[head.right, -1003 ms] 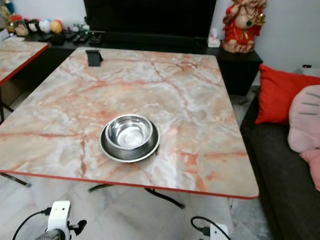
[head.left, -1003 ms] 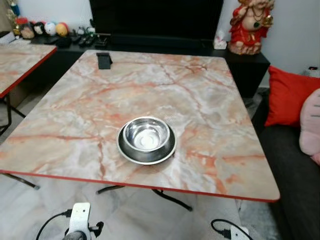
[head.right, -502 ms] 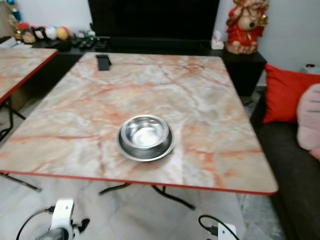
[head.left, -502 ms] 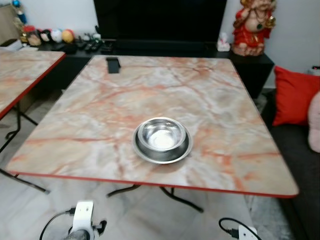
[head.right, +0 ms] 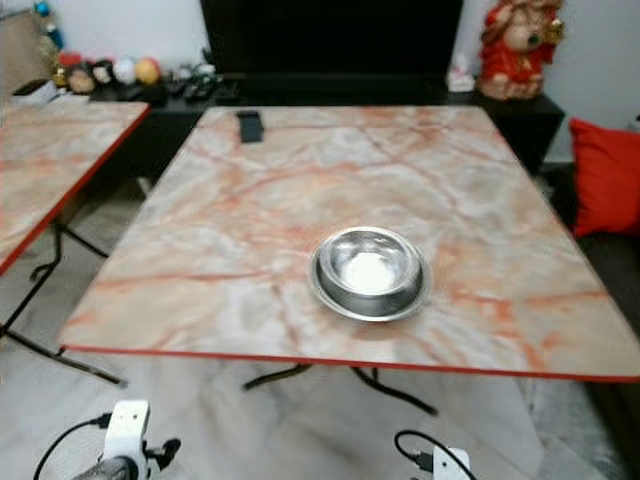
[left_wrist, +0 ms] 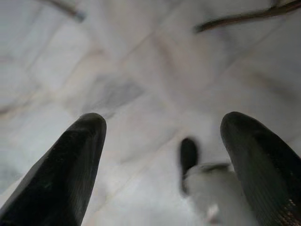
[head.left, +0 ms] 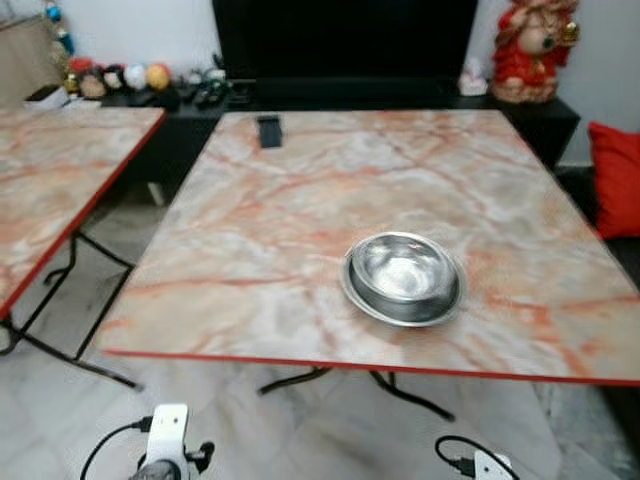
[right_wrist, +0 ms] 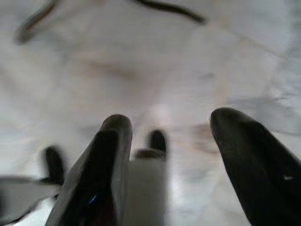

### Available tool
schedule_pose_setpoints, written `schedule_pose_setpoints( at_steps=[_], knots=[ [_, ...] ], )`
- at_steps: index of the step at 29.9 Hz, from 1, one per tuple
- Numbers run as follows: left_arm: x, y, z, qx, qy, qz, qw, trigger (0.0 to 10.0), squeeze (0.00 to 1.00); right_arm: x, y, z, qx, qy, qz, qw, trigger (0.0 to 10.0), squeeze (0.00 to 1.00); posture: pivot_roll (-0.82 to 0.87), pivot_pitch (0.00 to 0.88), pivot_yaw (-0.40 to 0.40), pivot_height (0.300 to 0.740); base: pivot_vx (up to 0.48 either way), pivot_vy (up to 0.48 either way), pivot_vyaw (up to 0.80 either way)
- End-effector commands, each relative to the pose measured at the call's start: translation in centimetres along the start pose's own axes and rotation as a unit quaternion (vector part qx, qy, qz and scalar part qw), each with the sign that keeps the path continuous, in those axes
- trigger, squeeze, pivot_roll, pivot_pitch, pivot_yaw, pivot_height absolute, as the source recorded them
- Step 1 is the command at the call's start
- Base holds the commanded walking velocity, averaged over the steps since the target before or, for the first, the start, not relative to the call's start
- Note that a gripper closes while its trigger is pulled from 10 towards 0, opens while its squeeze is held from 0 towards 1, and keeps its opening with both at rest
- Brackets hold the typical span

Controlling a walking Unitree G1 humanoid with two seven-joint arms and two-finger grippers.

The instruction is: Setting the table

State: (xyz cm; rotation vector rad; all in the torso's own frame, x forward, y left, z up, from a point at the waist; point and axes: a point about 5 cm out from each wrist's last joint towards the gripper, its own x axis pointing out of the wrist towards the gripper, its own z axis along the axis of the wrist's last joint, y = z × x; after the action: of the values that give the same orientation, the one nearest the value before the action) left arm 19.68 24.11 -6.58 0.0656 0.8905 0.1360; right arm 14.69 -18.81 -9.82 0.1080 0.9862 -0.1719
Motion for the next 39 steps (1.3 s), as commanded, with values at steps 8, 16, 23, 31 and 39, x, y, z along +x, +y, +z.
schedule_pose_setpoints(
  at_steps=[8,16,23,31,39],
  knots=[
    [0.07,-0.37,0.09,0.000,0.002,-0.003,1.000,10.0,0.00,-0.09,-0.79,-0.23,-0.003,0.005,-0.011,1.000,10.0,0.00,0.02,0.000,0.010,0.740,0.000,0.480,0.00],
    [0.12,-0.43,0.36,-0.001,-0.002,-0.003,1.000,10.0,0.00,-0.09,-0.92,-0.13,-0.013,0.002,-0.011,1.000,10.0,0.00,0.02,0.000,0.007,0.740,0.000,0.480,0.00],
    [0.16,-0.48,0.59,0.000,-0.006,-0.003,1.000,10.0,0.00,-0.06,-0.84,0.19,-0.020,-0.008,-0.004,1.000,10.0,0.00,0.02,0.000,0.001,0.740,0.000,0.480,-0.01],
    [0.18,-0.65,0.62,-0.002,-0.007,-0.004,1.000,10.0,0.00,-0.07,-0.97,0.25,-0.027,-0.010,-0.008,1.000,10.0,0.00,0.02,0.000,0.002,0.740,0.000,0.480,0.00],
    [0.21,-0.55,0.87,-0.001,-0.009,-0.003,1.000,10.0,0.00,-0.08,-0.90,0.25,-0.022,-0.013,-0.005,1.000,10.0,0.00,0.02,0.000,0.003,0.740,0.000,0.480,0.55]
  ],
)
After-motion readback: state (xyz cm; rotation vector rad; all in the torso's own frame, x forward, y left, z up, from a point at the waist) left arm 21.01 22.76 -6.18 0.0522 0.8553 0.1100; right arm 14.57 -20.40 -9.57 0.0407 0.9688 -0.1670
